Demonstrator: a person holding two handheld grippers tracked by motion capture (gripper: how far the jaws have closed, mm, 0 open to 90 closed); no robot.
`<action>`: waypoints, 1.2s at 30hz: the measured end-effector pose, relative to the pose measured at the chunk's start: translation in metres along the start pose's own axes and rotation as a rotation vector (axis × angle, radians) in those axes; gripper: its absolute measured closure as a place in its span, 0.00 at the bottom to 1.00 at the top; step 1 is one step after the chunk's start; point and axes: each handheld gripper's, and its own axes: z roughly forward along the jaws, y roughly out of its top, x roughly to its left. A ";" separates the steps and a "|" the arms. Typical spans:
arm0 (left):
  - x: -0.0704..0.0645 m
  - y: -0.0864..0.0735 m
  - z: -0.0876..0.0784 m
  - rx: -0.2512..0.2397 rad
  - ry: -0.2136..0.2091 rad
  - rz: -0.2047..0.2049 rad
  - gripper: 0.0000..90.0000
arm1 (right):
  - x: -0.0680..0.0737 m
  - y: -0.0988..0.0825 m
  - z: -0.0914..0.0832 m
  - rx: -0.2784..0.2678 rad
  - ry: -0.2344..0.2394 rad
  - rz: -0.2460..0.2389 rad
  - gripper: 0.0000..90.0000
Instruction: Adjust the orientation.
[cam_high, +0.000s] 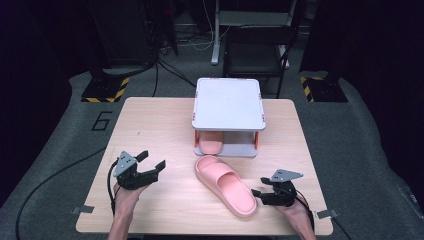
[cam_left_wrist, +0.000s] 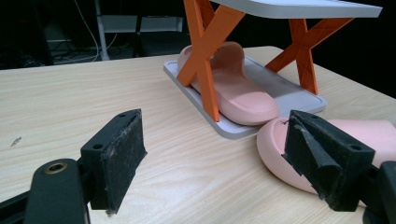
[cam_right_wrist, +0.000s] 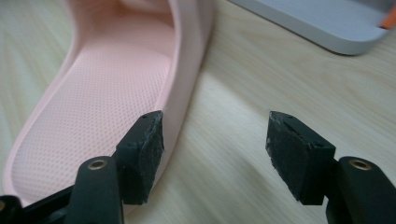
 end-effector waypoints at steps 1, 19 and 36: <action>0.000 0.000 0.000 0.003 -0.002 0.000 0.22 | 0.004 0.002 0.002 0.008 0.007 -0.015 0.40; 0.004 -0.001 -0.005 -0.002 0.005 -0.010 0.22 | 0.042 0.032 0.034 -0.014 0.124 -0.060 0.37; 0.006 0.005 -0.010 -0.007 0.005 -0.009 0.22 | 0.003 0.051 -0.027 -0.246 0.003 0.050 0.28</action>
